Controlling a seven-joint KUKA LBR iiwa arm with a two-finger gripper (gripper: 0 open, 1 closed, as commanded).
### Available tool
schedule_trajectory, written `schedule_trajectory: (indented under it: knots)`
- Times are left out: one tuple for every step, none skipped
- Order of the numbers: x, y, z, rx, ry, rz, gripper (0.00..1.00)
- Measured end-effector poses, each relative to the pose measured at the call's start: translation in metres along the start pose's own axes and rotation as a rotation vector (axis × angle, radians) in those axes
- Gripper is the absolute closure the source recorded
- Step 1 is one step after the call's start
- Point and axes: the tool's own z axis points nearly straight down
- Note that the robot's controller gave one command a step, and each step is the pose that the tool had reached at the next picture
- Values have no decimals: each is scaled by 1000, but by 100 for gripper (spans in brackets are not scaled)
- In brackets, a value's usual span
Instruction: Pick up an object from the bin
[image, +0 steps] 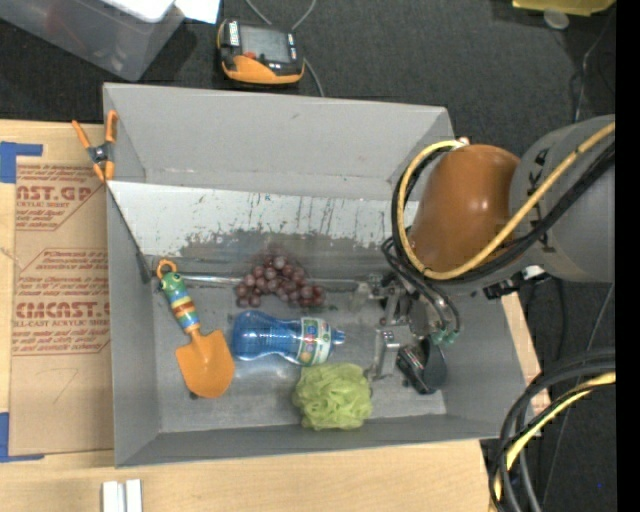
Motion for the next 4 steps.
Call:
schedule_trajectory:
  knots:
    - [-2, 0, -4, 0, -8, 0, 0]
    - [-15, 36, 97, 3, -11, -209, 0]
    - [-22, 43, 61, 2, -16, -185, 0]
    - [-16, 38, 90, 3, -13, -201, 0]
